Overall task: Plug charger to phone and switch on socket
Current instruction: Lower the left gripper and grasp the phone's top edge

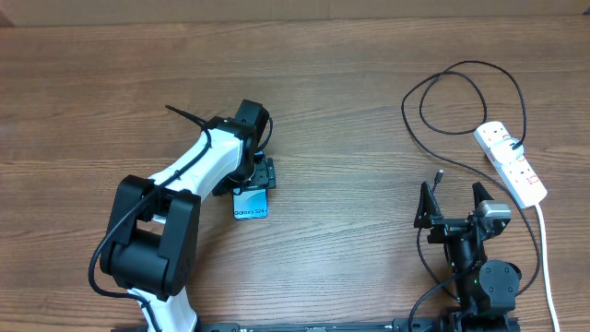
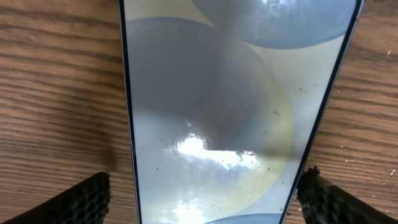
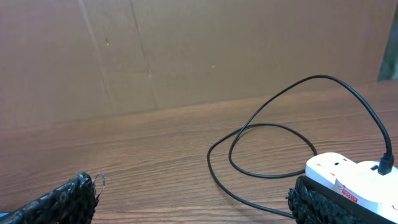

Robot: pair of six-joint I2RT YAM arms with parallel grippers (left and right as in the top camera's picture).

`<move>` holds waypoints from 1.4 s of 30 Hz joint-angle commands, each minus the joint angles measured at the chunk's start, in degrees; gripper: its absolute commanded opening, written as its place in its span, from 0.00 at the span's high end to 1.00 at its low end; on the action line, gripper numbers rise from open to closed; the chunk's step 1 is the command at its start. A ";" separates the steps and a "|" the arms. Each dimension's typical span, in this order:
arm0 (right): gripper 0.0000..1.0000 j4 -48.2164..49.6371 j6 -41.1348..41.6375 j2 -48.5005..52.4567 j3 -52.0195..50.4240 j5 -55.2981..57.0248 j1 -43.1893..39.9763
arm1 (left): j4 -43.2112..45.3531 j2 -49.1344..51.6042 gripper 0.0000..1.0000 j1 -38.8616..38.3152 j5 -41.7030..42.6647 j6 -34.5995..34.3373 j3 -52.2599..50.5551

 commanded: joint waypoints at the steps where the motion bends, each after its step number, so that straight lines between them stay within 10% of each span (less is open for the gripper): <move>1: 0.00 0.33 -0.24 -0.42 -0.61 0.31 0.39 | 0.50 0.39 0.09 -0.42 -1.16 0.94 0.24; 31: 0.00 0.33 -0.24 -0.39 -0.61 0.31 0.39 | 1.46 6.78 0.01 -0.42 -0.68 2.45 -0.68; 42: 0.00 0.33 -0.24 -0.42 -0.61 0.31 0.39 | -0.13 8.76 0.36 -0.37 -0.70 2.91 -0.68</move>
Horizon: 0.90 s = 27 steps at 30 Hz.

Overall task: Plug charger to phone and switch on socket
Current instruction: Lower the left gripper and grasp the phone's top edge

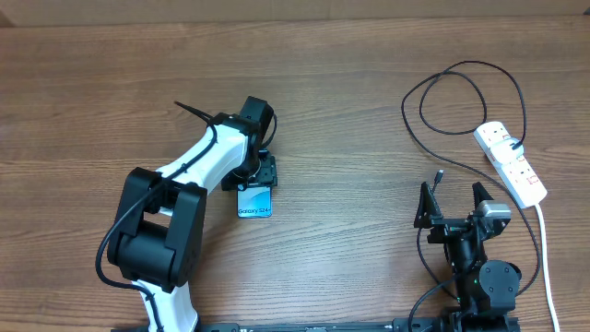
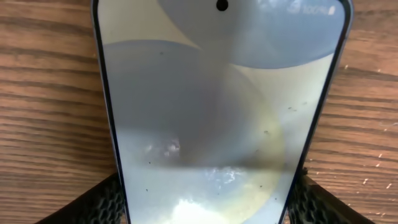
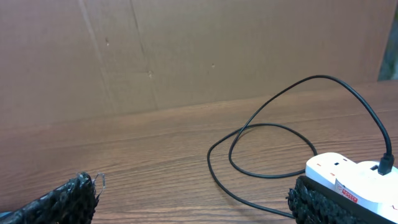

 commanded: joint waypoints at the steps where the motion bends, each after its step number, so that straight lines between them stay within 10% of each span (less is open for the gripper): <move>1: 0.00 0.35 -0.24 -0.42 -0.59 0.31 0.39 | -0.63 5.46 0.39 -0.04 -2.75 0.50 -3.06; 27: 0.00 0.35 -0.24 -0.39 -0.59 0.31 0.39 | -12.61 5.44 0.50 0.37 -2.93 3.48 11.82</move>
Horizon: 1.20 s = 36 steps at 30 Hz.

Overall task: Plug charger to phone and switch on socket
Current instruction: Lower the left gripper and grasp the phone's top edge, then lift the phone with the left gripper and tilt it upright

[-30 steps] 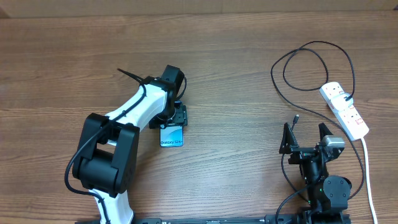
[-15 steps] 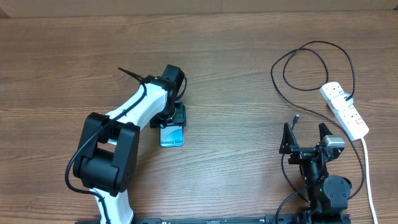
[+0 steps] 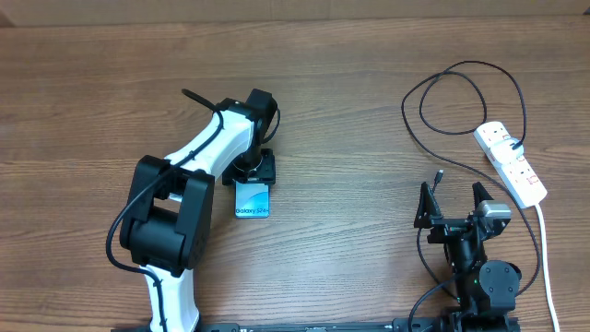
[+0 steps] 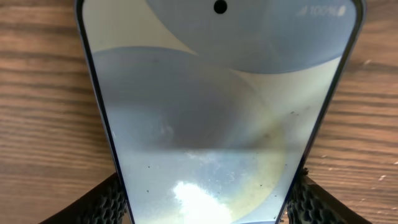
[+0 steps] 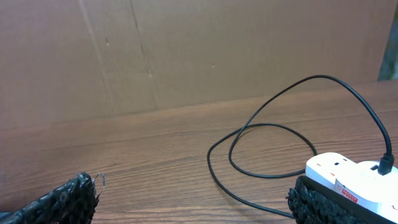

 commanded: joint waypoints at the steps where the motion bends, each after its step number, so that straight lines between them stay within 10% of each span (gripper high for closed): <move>1: 0.00 0.28 -0.24 -0.39 -0.61 0.31 0.39 | -1.66 0.39 0.50 0.35 -1.55 1.27 2.93; 36: 0.00 0.28 -0.24 -0.42 -0.61 0.31 0.39 | -22.49 0.39 0.53 0.35 30.53 1.29 19.06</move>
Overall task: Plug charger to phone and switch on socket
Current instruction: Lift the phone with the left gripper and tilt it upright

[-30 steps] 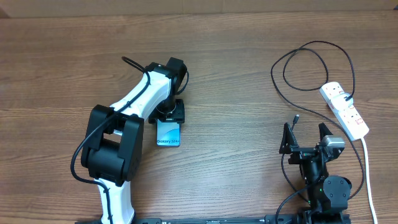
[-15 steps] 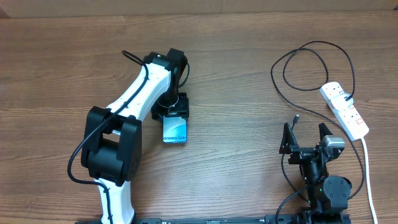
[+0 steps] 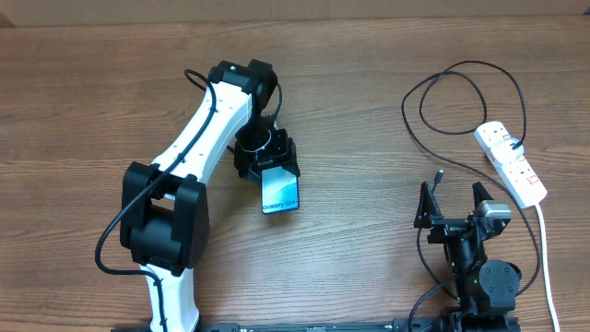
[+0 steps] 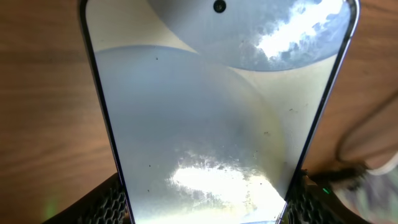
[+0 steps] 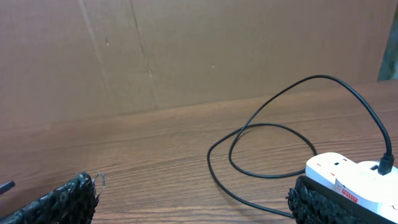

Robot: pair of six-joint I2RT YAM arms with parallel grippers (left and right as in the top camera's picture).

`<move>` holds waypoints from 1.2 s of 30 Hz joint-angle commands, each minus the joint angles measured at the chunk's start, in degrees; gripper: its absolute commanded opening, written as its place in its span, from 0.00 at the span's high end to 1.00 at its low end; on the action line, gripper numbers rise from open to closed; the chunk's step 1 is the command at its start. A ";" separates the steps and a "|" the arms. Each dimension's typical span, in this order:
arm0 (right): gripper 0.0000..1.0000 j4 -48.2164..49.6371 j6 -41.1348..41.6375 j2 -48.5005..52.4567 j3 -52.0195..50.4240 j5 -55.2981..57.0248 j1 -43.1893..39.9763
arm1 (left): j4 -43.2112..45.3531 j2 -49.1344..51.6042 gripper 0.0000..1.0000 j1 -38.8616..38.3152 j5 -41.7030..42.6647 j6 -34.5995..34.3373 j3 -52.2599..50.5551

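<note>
My left gripper (image 3: 269, 159) is shut on the phone (image 3: 279, 191), a blue-edged Galaxy with a pale lit screen, held clear of the table near its middle. In the left wrist view the phone (image 4: 205, 112) fills the frame between both fingers (image 4: 112, 202). A white power strip (image 3: 510, 162) lies at the right edge, with a black charger cable (image 3: 433, 101) looping from it; the cable's free plug tip (image 3: 439, 173) rests just ahead of my right gripper (image 3: 454, 205). That gripper stands open and empty. The right wrist view shows the strip (image 5: 348, 177) and cable (image 5: 273, 134).
A brown cardboard wall (image 5: 186, 50) stands behind the wooden table (image 3: 369, 240). The strip's white mains lead (image 3: 546, 249) runs down the right edge toward the front.
My left gripper has lifted the phone off the table and carried it to the right, toward the middle. The wood beneath it now looks blurred and far. The right arm is unchanged.
My left gripper first stood open around the phone lying on the table left of centre. It then shut on the phone's sides and kept that hold. Now the phone hangs raised and shifted rightward. The right gripper has stayed open and still throughout.
</note>
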 commanded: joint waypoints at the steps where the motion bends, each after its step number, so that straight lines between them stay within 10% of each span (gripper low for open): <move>1: 0.00 0.33 -0.22 -0.42 -0.61 0.28 0.39 | -1.53 0.28 0.54 0.31 9.53 1.18 1.73; 36: 0.00 0.33 -0.22 -0.42 -0.61 0.28 0.39 | -5.03 0.28 0.57 0.37 21.18 -1.53 1.95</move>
